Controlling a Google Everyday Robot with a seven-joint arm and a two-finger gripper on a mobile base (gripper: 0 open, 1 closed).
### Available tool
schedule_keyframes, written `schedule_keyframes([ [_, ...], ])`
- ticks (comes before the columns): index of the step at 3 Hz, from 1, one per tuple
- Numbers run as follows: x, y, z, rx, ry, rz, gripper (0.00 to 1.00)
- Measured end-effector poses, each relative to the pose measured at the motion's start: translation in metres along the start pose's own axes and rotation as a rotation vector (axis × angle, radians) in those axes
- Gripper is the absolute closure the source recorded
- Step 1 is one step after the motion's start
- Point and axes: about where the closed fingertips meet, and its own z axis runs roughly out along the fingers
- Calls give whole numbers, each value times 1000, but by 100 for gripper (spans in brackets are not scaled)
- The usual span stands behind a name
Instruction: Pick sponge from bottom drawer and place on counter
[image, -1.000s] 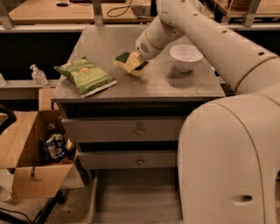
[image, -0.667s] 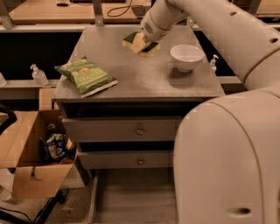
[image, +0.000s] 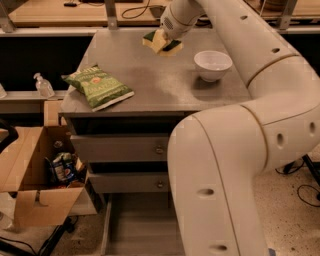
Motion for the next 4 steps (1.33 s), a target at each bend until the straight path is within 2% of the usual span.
schedule_keyframes([
  [1,-28,9,22,-11,-19,-28,100],
  [2,-53,20,39,-4,-53,-19,100],
  [3,-52,20,41,-7,-50,-20,81],
  [4,-51,22,46,-11,-45,-20,58],
])
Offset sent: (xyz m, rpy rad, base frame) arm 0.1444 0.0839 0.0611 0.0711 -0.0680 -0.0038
